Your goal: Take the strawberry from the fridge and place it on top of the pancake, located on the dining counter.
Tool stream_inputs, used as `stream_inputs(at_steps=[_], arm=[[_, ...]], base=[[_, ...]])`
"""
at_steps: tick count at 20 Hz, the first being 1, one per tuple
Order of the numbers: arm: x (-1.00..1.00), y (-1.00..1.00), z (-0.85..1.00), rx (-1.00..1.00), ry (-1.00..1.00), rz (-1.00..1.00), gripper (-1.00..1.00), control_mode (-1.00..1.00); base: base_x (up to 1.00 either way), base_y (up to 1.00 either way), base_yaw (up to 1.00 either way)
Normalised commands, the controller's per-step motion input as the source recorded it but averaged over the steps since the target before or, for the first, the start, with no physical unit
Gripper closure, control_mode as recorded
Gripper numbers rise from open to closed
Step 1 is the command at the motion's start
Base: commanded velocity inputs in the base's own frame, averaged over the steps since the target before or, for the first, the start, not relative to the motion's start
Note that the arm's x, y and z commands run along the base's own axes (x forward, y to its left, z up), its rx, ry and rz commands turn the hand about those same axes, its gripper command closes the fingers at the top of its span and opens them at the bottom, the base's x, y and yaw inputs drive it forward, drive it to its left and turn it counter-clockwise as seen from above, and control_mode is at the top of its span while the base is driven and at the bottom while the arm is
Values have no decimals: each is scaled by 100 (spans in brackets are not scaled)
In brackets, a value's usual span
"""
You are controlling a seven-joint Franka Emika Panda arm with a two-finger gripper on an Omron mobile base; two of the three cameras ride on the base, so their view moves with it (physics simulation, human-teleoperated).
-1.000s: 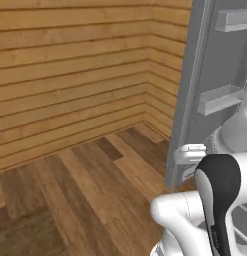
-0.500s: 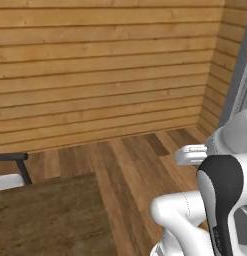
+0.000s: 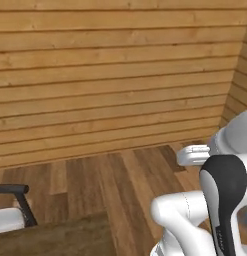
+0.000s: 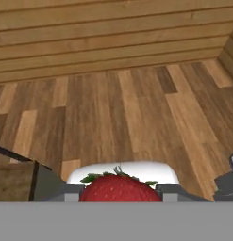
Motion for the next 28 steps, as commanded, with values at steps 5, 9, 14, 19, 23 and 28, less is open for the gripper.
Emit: stream_inputs(at_steps=[5,9,14,19,23,28], arm=[[0,0,0,0,0,0,100,100],[0,0,0,0,0,0,100,100],[0,0,0,0,0,0,100,100],[0,0,0,0,0,0,100,100],[0,0,0,0,0,0,100,100],[0,0,0,0,0,0,100,100]], base=[[100,20,0],[100,20,0],[100,19,1],[100,14,19],[100,11,62],[68,0,82]])
